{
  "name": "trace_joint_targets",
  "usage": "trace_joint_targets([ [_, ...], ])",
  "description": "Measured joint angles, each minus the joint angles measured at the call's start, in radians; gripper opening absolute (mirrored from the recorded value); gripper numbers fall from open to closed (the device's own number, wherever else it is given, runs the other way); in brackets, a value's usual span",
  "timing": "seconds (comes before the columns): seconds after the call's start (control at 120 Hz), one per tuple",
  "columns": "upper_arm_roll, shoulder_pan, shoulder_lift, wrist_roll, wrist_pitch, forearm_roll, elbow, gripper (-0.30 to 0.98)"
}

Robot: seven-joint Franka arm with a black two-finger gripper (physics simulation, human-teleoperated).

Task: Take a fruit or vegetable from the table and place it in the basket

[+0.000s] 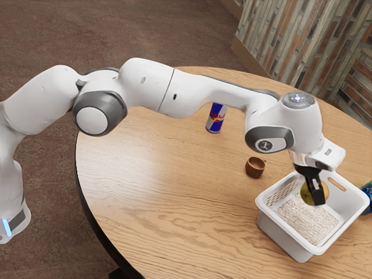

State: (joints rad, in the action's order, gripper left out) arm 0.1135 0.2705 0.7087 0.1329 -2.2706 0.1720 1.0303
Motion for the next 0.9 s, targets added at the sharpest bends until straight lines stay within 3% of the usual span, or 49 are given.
trace_joint_targets([
  [0.133, 0.0, 0.0, 0.002, 0.013, -0.047, 0.001, 0.004, 0.42],
  [0.308, -0.001, -0.01, 0.036, 0.02, -0.075, -0.016, 0.04, 0.56],
  [0.567, -0.011, -0.009, 0.029, 0.014, -0.086, -0.055, 0.044, 0.64],
  [0.633, -0.16, 0.076, -0.132, 0.013, 0.022, -0.057, 0.059, 0.65],
  [0.725, -0.401, 0.153, -0.553, 0.018, 0.291, -0.042, 0.279, 0.65],
  [0.8, -0.482, 0.014, -0.717, 0.017, 0.508, -0.027, 0.325, 0.66],
  [0.9, -0.504, -0.374, -0.711, 0.002, 0.706, -0.037, 0.25, 0.66],
])
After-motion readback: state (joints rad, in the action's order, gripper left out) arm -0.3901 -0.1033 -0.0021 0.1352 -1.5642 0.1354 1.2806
